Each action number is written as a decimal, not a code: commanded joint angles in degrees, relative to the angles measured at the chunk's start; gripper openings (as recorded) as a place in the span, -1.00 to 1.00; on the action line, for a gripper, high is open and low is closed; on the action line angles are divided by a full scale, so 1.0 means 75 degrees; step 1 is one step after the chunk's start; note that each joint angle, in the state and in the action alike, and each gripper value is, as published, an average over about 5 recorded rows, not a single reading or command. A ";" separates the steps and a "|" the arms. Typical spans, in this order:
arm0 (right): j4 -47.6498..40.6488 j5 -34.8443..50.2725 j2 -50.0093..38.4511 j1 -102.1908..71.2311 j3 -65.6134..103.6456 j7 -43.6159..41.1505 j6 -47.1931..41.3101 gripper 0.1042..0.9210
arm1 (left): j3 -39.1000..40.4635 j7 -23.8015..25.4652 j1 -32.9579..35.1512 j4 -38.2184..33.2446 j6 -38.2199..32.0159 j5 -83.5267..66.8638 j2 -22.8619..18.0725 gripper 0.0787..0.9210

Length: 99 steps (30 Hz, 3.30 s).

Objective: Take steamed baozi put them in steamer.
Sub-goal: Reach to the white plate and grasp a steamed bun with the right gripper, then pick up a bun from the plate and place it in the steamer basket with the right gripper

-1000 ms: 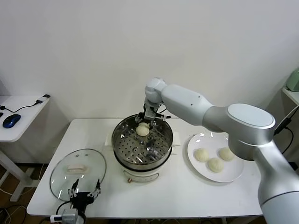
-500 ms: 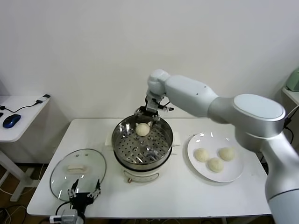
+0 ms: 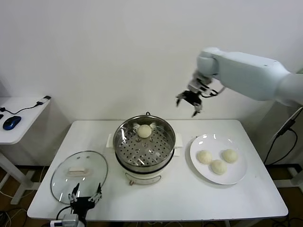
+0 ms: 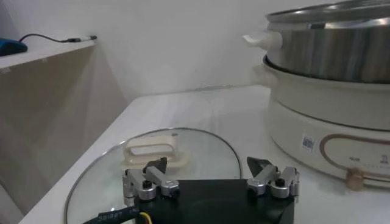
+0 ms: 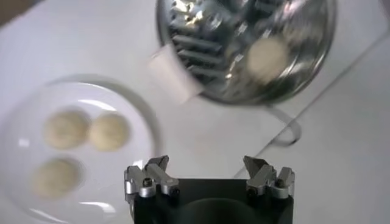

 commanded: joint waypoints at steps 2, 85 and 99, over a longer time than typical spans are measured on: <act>0.1799 0.0937 -0.2233 -0.1001 -0.0573 0.1005 -0.3534 0.76 | -0.0037 -0.0007 -0.0056 0.0003 0.0020 -0.0045 -0.0001 0.77; -0.0337 0.4325 0.4666 -0.1517 0.0705 0.3075 -0.5989 0.42 | -0.0045 -0.0035 -0.0004 -0.0125 0.0009 -0.0089 0.0143 0.77; -0.0467 0.4133 0.4735 -0.1859 0.0747 0.3243 -0.6107 0.43 | -0.0009 -0.0014 -0.0009 -0.0052 -0.0023 -0.0035 0.0166 0.77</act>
